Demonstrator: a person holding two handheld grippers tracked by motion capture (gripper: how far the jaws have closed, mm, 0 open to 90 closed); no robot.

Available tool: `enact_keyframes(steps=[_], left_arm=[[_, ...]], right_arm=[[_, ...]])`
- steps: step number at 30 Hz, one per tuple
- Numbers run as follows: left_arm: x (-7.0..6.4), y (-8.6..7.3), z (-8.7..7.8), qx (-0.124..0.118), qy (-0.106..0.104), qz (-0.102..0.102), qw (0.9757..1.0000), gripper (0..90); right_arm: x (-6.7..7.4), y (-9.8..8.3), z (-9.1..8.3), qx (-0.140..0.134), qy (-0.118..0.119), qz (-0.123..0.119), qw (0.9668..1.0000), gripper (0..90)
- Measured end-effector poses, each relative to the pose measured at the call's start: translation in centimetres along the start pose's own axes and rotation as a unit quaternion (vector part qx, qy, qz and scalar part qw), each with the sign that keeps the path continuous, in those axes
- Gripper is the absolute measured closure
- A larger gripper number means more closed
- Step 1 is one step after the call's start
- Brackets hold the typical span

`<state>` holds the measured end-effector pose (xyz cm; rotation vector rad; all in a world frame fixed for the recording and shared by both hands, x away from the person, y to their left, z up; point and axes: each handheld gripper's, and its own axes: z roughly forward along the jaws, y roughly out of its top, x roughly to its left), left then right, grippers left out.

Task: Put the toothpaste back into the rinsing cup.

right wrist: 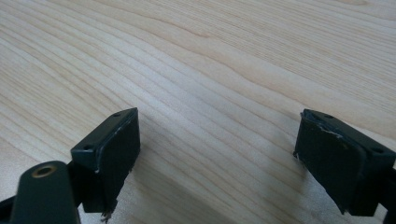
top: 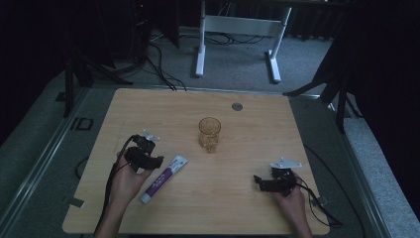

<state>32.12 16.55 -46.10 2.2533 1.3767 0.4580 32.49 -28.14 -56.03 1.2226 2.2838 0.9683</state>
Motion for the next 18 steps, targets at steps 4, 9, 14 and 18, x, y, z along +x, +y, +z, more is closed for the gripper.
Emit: enact_keyframes(steps=[4, 9, 14, 18], left_arm=[[-0.02, 0.02, 0.10, 0.007, -0.002, 0.002, 1.0000, 50.9], [-0.12, 0.08, 0.26, 0.015, -0.003, 0.005, 0.9999, 50.9], [-0.28, 0.17, 0.33, 0.020, -0.005, 0.009, 0.9997, 50.9], [-0.47, 0.27, 0.33, 0.024, -0.006, 0.011, 0.9996, 50.9]], right_arm=[[0.00, 0.00, 0.00, 0.000, 0.000, 0.000, 1.0000, 13.9], [0.00, 0.00, 0.00, 0.000, 0.000, 0.000, 1.0000, 13.9], [0.00, 0.00, 0.00, 0.000, 0.000, 0.000, 1.0000, 13.9], [0.00, 0.00, 0.00, 0.000, 0.000, 0.000, 1.0000, 13.9]])
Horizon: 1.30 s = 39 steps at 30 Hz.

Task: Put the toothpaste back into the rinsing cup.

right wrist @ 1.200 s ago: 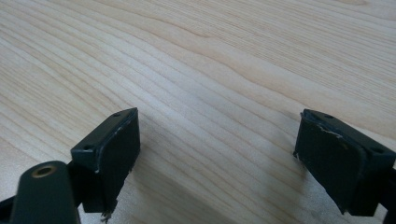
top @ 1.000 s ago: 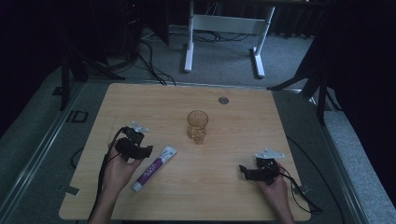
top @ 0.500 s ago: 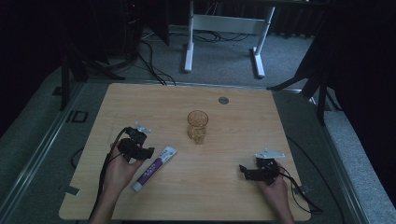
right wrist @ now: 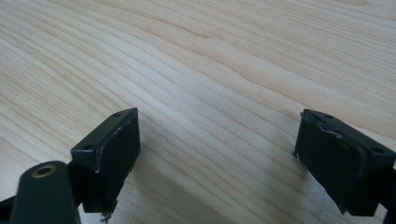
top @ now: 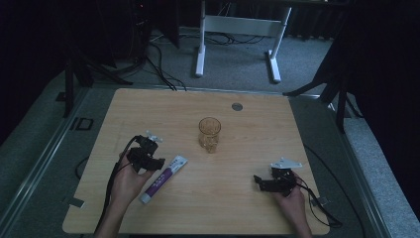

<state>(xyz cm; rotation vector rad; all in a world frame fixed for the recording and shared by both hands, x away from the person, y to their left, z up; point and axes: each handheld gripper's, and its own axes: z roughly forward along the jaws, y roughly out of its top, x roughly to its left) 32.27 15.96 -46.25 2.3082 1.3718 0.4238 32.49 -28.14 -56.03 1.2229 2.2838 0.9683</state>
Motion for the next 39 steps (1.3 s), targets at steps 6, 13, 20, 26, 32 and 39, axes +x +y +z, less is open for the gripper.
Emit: enact_keyframes(steps=[6, 13, 20, 26, 32, 39], left_arm=[[-0.2, 0.1, 0.0, 0.008, -0.003, 0.004, 1.0000, 51.0], [-0.5, 0.1, 0.0, 0.018, -0.004, 0.011, 0.9998, 51.0], [-0.7, 0.1, 0.0, 0.023, -0.005, 0.013, 0.9996, 50.7], [-0.9, 0.1, 0.1, 0.029, -0.007, 0.014, 0.9995, 50.7], [-1.0, 0.1, 0.2, 0.034, -0.007, 0.015, 0.9993, 50.8], [-1.3, 0.3, 0.1, 0.043, -0.007, 0.021, 0.9988, 50.8]], right_arm=[[0.0, 0.0, 0.0, 0.000, 0.000, 0.000, 1.0000, 13.9], [0.0, 0.0, 0.0, 0.000, 0.000, 0.000, 1.0000, 13.9], [0.0, 0.0, 0.0, 0.000, 0.000, 0.000, 1.0000, 13.8], [0.0, 0.0, 0.0, 0.000, 0.000, 0.000, 1.0000, 13.9], [0.0, 0.0, 0.0, 0.000, 0.000, 0.000, 1.0000, 13.9], [0.0, 0.0, 0.0, 0.000, 0.000, 0.000, 1.0000, 13.8]])
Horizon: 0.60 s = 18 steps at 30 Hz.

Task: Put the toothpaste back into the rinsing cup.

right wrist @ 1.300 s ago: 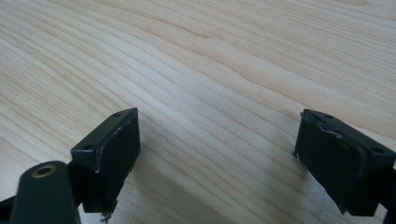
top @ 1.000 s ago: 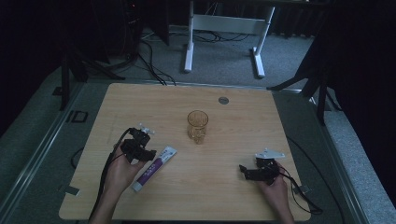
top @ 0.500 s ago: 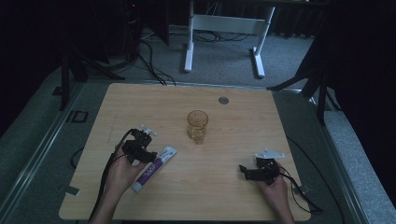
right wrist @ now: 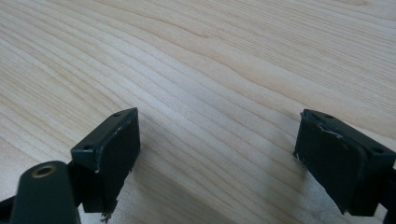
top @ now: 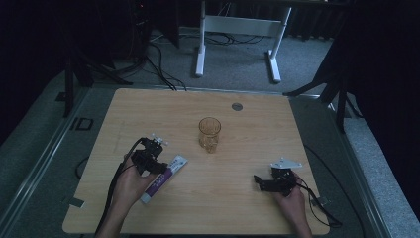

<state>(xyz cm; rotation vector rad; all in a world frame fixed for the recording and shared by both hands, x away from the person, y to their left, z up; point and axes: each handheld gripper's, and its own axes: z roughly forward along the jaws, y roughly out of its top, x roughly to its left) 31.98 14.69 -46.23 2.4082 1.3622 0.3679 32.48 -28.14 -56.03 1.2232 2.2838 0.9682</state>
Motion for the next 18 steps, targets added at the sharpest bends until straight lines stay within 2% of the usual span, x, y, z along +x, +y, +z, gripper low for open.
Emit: enact_keyframes(steps=[18], left_arm=[[-0.41, 0.31, 0.60, 0.027, -0.010, 0.000, 0.9996, 51.4]], right_arm=[[0.00, 0.00, 0.00, 0.000, 0.000, 0.000, 1.0000, 13.9]])
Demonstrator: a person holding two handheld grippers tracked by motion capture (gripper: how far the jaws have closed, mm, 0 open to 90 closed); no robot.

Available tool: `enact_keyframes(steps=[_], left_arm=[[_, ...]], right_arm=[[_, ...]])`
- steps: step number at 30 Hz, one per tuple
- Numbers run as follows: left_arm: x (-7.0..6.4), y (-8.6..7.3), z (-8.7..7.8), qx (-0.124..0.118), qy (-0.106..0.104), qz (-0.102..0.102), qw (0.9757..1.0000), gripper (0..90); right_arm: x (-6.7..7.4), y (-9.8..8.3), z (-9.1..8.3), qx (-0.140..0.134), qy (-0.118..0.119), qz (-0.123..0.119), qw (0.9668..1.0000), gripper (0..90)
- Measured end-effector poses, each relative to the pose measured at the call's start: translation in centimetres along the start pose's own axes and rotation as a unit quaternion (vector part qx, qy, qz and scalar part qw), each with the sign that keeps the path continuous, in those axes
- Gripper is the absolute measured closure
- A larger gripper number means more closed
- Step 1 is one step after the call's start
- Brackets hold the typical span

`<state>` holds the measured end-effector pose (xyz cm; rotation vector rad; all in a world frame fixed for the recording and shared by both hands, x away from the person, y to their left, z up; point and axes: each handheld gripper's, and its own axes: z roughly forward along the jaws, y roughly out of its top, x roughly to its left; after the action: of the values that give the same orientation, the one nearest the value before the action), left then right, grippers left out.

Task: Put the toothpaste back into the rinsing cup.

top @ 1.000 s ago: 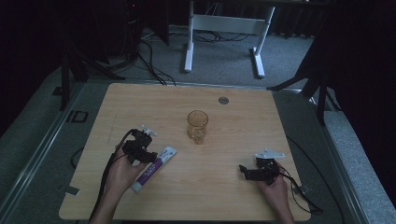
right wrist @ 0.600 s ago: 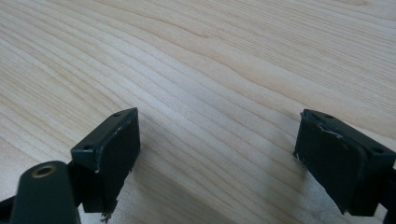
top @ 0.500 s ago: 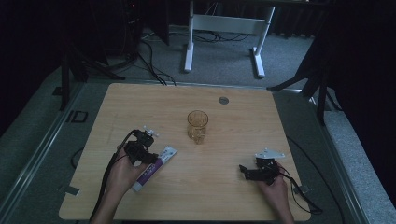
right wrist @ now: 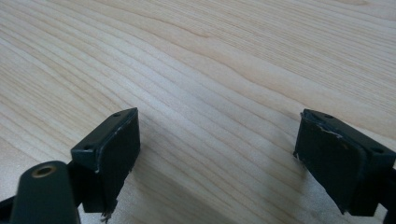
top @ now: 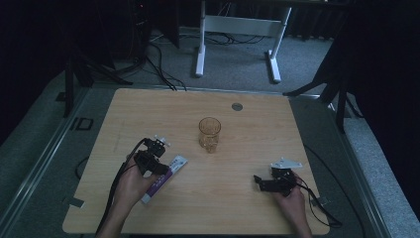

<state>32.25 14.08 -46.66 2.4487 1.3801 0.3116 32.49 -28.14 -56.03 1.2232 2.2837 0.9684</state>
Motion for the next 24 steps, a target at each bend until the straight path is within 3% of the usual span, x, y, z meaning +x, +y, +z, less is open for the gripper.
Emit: enact_keyframes(steps=[24], left_arm=[[-0.6, 1.0, 1.2, 0.046, -0.024, 0.004, 0.9986, 56.8]], right_arm=[[0.0, 0.0, 0.0, 0.000, 0.000, 0.000, 1.0000, 13.9]])
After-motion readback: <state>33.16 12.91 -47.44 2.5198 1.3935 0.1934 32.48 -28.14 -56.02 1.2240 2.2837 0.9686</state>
